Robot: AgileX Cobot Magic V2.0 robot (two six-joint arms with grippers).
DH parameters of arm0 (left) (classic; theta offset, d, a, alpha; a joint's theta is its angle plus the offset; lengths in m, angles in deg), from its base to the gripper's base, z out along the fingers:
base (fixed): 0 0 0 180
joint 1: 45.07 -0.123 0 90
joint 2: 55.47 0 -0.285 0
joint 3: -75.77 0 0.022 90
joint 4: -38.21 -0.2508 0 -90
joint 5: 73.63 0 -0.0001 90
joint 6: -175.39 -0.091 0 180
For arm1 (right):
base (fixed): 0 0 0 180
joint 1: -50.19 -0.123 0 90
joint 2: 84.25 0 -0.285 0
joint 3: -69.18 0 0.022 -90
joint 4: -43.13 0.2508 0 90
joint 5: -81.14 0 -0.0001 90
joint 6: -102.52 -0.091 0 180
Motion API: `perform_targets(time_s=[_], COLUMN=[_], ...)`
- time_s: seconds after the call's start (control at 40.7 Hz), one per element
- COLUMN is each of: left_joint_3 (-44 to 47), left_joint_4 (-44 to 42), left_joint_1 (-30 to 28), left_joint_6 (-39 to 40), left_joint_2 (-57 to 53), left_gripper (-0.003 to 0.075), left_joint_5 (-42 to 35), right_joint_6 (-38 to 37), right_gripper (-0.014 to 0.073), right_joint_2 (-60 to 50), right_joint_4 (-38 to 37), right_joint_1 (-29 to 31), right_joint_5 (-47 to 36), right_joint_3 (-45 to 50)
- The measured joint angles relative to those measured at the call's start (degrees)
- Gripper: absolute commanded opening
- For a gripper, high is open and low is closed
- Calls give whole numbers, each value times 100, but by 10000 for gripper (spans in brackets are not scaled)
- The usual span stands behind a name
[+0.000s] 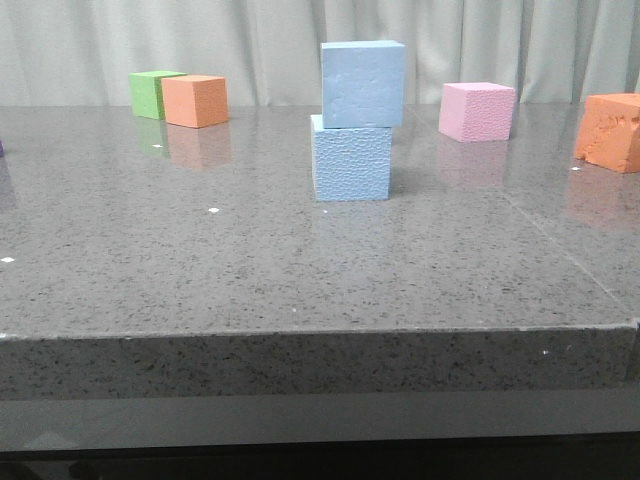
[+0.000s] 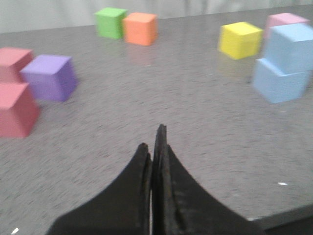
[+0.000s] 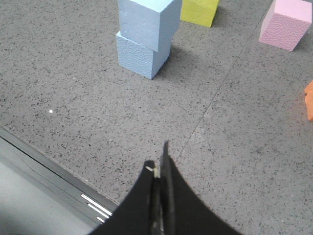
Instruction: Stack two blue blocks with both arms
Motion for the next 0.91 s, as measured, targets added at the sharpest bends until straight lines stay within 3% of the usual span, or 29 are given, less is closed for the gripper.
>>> perform_targets(time_s=[0.147,0.295,0.515,0.81,0.908], left_joint_3=[582,1172,1951,3061,3090], left_joint_4=[27,214,438,461,461], left_joint_1=[-959,-1428,-1488,-1510,-1522], left_joint_6=[0,0,0,0,0], left_joint_2=[-410,-485,-920,-1453,-1453], left_gripper=[-20,-20,-20,-20,-20], left_joint_5=[-499,-1532,-2589,-3332,-3226], right_joint_6=[0,0,0,0,0], right_gripper=[-69,-69,-69,-69,-69], right_joint_2=[0,0,0,0,0], right_joint_4=[0,0,0,0,0], right_joint_1=[0,0,0,0,0], right_joint_5=[0,0,0,0,0], right_joint_3=[0,0,0,0,0])
